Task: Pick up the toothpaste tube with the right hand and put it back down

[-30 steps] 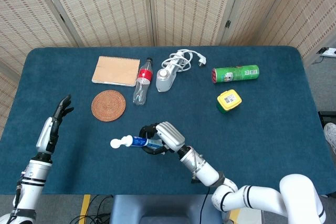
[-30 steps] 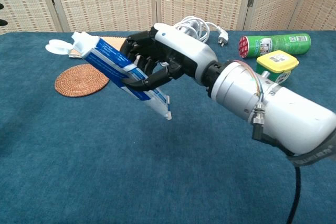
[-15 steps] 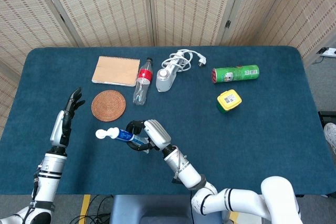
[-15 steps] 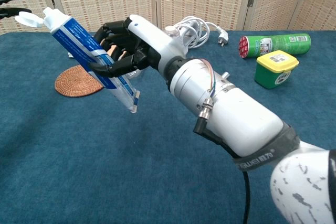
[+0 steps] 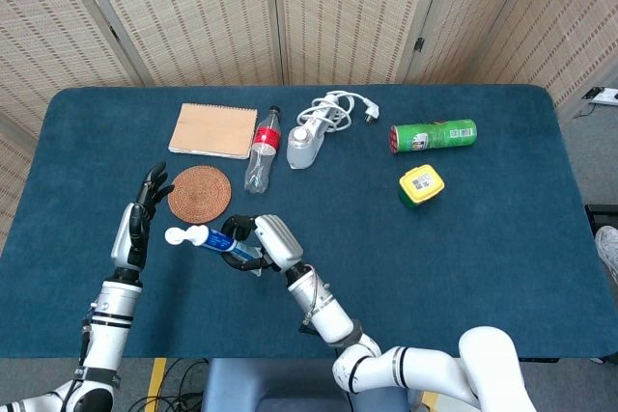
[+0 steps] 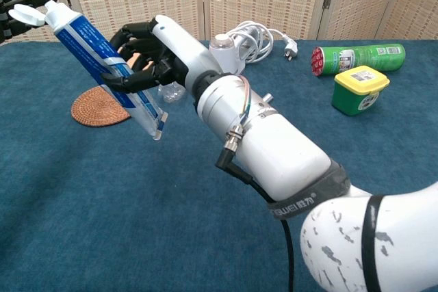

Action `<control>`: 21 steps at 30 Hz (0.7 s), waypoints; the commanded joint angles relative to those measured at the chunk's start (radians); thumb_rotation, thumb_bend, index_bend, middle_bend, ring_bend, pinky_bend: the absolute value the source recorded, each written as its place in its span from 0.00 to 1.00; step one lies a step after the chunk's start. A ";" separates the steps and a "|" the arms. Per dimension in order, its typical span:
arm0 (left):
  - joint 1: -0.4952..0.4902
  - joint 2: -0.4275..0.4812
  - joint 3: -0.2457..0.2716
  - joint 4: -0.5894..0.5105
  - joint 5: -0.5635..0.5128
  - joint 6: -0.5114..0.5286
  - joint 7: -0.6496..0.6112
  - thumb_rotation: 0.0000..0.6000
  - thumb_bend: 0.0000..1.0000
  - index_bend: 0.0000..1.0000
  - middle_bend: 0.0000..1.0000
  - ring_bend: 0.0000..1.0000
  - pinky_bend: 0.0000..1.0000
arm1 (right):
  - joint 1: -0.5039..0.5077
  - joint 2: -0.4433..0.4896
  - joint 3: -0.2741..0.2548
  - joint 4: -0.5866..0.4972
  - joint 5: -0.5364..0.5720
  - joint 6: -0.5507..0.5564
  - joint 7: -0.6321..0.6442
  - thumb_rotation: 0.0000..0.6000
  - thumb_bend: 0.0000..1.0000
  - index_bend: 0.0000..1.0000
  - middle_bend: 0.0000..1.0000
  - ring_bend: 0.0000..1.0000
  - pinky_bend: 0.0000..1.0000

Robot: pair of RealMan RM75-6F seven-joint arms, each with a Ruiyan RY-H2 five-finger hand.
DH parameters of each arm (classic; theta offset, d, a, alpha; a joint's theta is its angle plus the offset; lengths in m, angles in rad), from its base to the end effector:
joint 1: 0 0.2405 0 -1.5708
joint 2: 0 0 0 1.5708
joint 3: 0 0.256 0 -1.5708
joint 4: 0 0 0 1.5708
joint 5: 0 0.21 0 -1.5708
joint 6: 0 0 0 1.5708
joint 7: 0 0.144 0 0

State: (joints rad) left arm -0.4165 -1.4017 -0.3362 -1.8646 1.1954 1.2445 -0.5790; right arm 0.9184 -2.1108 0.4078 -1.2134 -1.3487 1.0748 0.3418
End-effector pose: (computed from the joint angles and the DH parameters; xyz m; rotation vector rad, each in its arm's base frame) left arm -0.1552 0.2933 0.0788 -0.9071 -1.8059 -1.8301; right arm 0.0283 -0.3138 -0.1104 1.5936 -1.6144 1.8561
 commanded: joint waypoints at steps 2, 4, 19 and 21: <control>-0.008 -0.015 -0.010 -0.011 -0.016 -0.009 -0.004 0.02 0.00 0.00 0.00 0.00 0.14 | 0.014 -0.012 0.012 0.016 0.005 -0.001 -0.010 1.00 0.57 0.64 0.62 0.52 0.49; -0.009 -0.017 -0.016 -0.021 -0.022 -0.017 -0.019 0.02 0.00 0.00 0.00 0.00 0.14 | 0.021 -0.018 0.017 0.027 0.011 -0.005 -0.018 1.00 0.57 0.64 0.62 0.52 0.49; -0.037 -0.068 -0.047 -0.053 -0.040 -0.042 -0.043 0.02 0.00 0.00 0.00 0.00 0.14 | 0.031 -0.021 0.012 0.061 0.016 -0.008 -0.044 1.00 0.57 0.64 0.62 0.52 0.49; -0.040 -0.073 -0.049 -0.054 -0.044 -0.044 -0.038 0.02 0.00 0.00 0.00 0.00 0.14 | 0.032 -0.016 0.009 0.060 0.018 -0.013 -0.053 1.00 0.57 0.64 0.62 0.52 0.49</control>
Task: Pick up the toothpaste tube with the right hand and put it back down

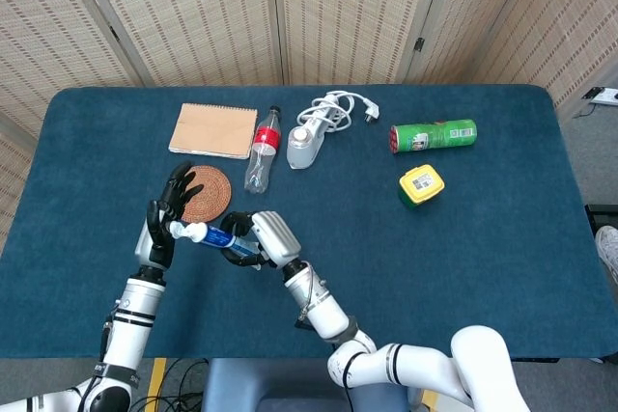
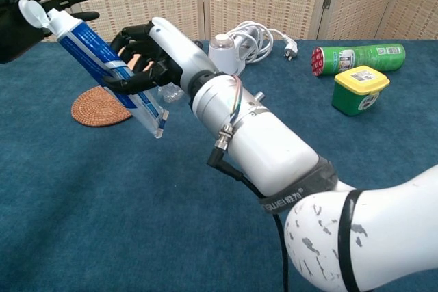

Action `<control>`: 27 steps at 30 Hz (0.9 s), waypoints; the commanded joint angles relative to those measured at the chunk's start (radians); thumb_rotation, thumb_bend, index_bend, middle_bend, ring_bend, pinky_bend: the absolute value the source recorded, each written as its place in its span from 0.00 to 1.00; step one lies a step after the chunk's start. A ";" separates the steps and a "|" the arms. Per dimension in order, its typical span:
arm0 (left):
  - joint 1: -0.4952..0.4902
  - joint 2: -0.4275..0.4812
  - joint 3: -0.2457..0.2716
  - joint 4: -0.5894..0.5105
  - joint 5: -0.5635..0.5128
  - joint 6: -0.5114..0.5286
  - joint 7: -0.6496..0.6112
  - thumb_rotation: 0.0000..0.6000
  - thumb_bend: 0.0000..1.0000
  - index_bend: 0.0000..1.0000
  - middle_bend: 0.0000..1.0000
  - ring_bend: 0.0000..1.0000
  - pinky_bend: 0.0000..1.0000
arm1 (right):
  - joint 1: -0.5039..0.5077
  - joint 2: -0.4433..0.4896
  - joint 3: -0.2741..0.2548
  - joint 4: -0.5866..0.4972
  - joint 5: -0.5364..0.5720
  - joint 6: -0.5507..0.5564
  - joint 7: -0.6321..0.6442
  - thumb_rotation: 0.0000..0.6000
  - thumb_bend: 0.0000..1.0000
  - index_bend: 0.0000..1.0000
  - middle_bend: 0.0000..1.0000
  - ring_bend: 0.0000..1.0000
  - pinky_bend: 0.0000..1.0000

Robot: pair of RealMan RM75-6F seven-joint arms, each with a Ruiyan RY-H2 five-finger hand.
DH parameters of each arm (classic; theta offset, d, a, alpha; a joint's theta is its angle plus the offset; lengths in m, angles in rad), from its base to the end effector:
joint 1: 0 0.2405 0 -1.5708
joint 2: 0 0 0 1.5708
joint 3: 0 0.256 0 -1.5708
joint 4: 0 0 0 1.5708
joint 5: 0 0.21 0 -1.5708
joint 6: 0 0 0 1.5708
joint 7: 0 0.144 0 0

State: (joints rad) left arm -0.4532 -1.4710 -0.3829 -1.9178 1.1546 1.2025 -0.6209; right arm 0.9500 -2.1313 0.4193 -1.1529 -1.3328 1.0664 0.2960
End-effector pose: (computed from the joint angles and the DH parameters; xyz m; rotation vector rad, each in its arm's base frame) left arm -0.1197 0.2951 0.0636 -0.8327 -1.9800 -1.9260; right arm 0.0296 -0.3214 -0.1165 1.6196 -1.5422 1.8084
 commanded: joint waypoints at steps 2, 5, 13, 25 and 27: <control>-0.009 -0.005 -0.005 0.001 -0.006 -0.009 0.013 0.02 0.00 0.00 0.00 0.00 0.14 | -0.001 0.013 -0.003 -0.007 0.009 -0.013 -0.020 1.00 0.57 0.64 0.62 0.52 0.49; -0.016 0.004 -0.005 0.005 -0.004 -0.031 0.011 0.02 0.00 0.00 0.00 0.00 0.14 | -0.001 0.038 -0.006 -0.027 0.020 -0.035 -0.050 1.00 0.57 0.65 0.62 0.52 0.49; -0.033 0.036 0.012 0.034 0.007 -0.099 0.010 0.02 0.00 0.00 0.00 0.00 0.13 | 0.003 0.122 -0.008 -0.111 0.068 -0.115 -0.130 1.00 0.56 0.65 0.63 0.52 0.49; -0.052 0.044 0.043 0.149 0.107 -0.093 0.049 0.02 0.00 0.00 0.00 0.00 0.13 | 0.000 0.239 -0.017 -0.249 0.169 -0.222 -0.194 1.00 0.57 0.65 0.63 0.52 0.49; -0.052 0.036 0.050 0.171 0.128 -0.079 0.052 0.02 0.00 0.00 0.00 0.00 0.13 | -0.004 0.248 -0.014 -0.261 0.180 -0.229 -0.177 1.00 0.57 0.65 0.63 0.52 0.49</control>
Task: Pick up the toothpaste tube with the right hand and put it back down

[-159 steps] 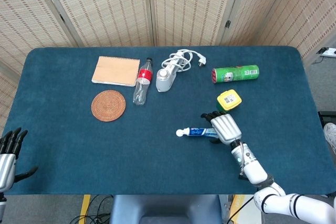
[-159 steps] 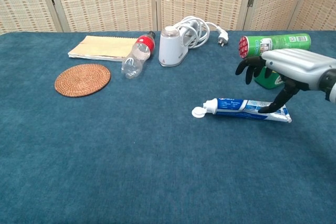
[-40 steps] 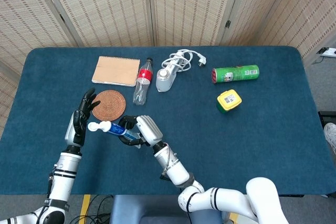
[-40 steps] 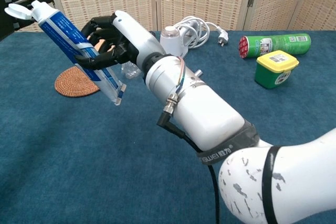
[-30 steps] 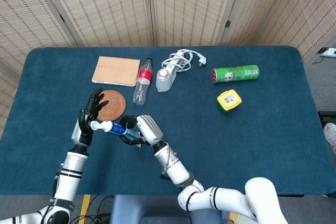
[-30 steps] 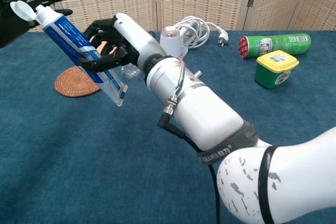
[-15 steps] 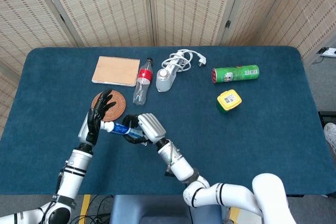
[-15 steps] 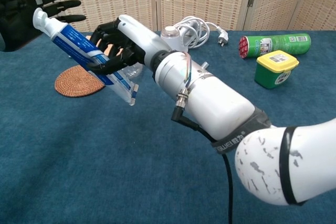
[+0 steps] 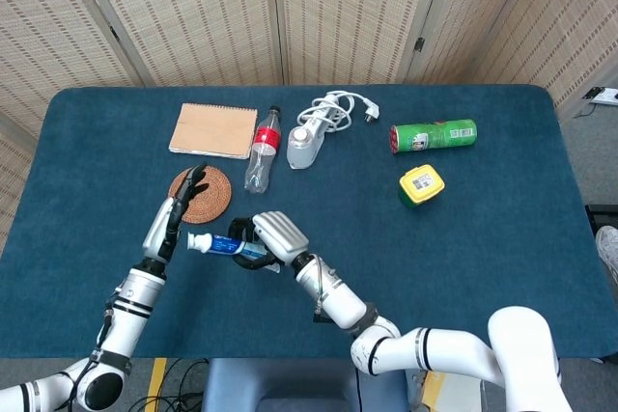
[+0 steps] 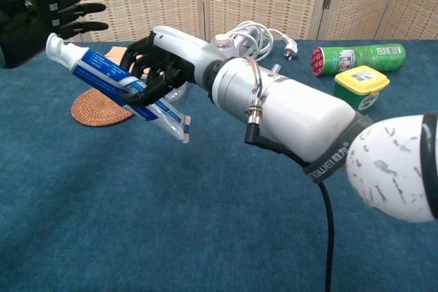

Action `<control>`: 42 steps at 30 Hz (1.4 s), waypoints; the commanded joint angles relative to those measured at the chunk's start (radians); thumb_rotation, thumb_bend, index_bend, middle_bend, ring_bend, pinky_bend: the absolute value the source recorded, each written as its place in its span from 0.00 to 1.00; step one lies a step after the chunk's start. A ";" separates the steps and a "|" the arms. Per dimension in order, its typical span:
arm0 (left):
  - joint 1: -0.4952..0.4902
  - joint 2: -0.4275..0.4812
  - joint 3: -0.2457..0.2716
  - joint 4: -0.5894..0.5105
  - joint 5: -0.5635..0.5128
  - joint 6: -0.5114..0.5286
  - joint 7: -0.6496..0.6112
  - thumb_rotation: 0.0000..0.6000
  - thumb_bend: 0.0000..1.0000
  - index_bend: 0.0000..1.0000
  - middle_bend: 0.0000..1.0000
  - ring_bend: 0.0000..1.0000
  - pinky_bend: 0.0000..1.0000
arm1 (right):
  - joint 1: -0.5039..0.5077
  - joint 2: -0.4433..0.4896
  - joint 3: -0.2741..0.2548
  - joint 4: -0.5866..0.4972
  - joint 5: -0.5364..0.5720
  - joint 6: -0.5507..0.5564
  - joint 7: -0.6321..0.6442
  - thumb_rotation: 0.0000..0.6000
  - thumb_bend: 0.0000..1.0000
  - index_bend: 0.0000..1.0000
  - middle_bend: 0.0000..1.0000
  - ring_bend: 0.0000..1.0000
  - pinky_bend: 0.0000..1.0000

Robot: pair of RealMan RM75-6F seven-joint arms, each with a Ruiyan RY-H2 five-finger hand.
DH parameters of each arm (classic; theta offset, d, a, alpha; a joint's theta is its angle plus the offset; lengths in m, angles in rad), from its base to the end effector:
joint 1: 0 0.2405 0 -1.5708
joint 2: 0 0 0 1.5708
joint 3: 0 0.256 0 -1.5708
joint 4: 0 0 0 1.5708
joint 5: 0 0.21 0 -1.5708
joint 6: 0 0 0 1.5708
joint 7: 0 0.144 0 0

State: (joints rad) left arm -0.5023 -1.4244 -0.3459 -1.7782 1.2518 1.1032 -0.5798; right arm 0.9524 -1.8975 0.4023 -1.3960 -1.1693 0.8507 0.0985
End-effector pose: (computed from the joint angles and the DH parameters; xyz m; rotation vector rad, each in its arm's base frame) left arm -0.1346 0.3122 0.0582 -1.1518 -1.8178 -1.7757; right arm 0.0185 -0.3300 -0.0904 1.8681 -1.5256 1.5368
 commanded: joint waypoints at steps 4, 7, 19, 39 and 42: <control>0.000 -0.020 0.034 0.095 0.097 0.059 0.010 0.02 0.00 0.00 0.00 0.00 0.13 | -0.013 0.036 0.005 -0.041 0.041 -0.042 0.065 1.00 0.57 0.66 0.63 0.52 0.49; -0.005 -0.013 0.057 0.139 0.149 0.068 0.006 0.02 0.00 0.00 0.00 0.00 0.13 | -0.011 0.054 0.000 -0.051 0.053 -0.062 0.070 1.00 0.57 0.66 0.63 0.52 0.49; -0.038 0.003 0.123 0.199 0.276 0.092 0.038 0.02 0.00 0.00 0.00 0.00 0.11 | 0.034 0.066 0.008 -0.060 0.150 -0.108 0.024 1.00 0.58 0.66 0.63 0.52 0.49; -0.115 0.022 0.178 0.210 0.317 0.039 0.135 0.00 0.00 0.00 0.00 0.00 0.10 | 0.062 0.072 0.011 -0.078 0.192 -0.106 0.023 1.00 0.59 0.70 0.66 0.54 0.49; -0.122 0.030 0.184 0.203 0.309 0.025 0.144 0.00 0.00 0.00 0.00 0.00 0.10 | 0.063 0.070 0.008 -0.078 0.191 -0.098 0.021 1.00 0.60 0.71 0.67 0.56 0.49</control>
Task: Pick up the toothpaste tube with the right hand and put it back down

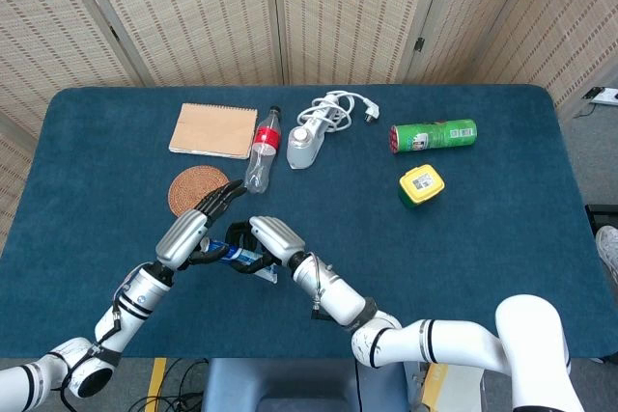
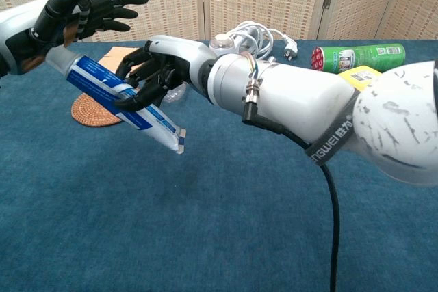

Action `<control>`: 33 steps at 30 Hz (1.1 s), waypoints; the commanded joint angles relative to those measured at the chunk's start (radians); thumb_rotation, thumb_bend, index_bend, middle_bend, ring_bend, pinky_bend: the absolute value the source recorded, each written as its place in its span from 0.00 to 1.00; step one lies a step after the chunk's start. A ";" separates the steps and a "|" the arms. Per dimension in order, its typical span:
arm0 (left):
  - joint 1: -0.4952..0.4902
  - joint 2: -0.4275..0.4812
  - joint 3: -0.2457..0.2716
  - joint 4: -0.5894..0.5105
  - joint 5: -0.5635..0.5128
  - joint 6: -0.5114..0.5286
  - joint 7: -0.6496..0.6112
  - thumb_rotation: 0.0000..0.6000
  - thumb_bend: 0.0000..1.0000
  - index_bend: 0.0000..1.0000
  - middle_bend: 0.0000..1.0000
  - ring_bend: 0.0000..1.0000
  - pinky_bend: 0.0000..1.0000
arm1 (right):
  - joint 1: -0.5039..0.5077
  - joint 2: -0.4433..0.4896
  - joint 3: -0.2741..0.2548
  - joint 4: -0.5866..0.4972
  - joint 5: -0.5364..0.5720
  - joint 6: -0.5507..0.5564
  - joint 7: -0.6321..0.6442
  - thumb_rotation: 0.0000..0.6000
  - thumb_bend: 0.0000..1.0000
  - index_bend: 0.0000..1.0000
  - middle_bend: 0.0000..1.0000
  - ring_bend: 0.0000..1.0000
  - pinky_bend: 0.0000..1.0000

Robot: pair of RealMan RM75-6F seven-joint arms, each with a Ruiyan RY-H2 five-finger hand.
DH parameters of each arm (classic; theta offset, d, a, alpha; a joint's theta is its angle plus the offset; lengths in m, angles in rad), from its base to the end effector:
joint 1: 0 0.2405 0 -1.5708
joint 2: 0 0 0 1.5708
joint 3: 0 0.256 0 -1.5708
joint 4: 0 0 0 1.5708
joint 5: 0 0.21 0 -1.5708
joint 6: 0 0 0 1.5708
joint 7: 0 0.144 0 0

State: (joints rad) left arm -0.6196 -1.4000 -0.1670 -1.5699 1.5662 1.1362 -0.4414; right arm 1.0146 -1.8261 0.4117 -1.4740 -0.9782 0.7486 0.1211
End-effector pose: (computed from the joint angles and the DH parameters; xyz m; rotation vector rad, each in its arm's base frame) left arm -0.1391 0.3127 0.0426 -1.7698 -1.2996 -1.5697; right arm 0.0274 -0.3311 -0.0879 1.8822 -1.7461 1.4346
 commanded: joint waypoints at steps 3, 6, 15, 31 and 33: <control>-0.011 0.014 0.010 -0.013 -0.013 -0.019 0.013 0.00 0.00 0.00 0.00 0.00 0.10 | 0.002 -0.005 -0.003 0.002 0.001 0.011 -0.005 1.00 0.61 0.72 0.68 0.57 0.49; -0.018 0.023 0.017 -0.020 -0.015 -0.031 0.024 0.00 0.00 0.00 0.00 0.00 0.10 | 0.005 -0.006 -0.005 0.003 0.005 0.013 -0.011 1.00 0.61 0.73 0.69 0.58 0.50; -0.031 0.047 0.033 -0.048 -0.016 -0.049 0.019 0.00 0.00 0.00 0.00 0.00 0.10 | 0.014 -0.009 -0.007 0.004 0.016 0.019 -0.027 1.00 0.62 0.74 0.70 0.59 0.51; -0.015 0.077 0.045 -0.055 -0.033 -0.016 0.008 0.00 0.00 0.00 0.00 0.00 0.10 | 0.001 0.086 -0.066 -0.033 0.043 -0.031 -0.081 1.00 0.62 0.74 0.71 0.60 0.51; -0.008 0.085 0.053 -0.054 -0.028 -0.010 0.008 0.00 0.00 0.00 0.00 0.00 0.10 | -0.002 0.129 -0.088 -0.050 0.044 -0.046 -0.108 1.00 0.62 0.74 0.71 0.60 0.51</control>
State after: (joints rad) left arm -0.6295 -1.3162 -0.1157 -1.6241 1.5365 1.1241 -0.4328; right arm 1.0179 -1.7332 0.3461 -1.5054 -0.9372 0.7207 0.0387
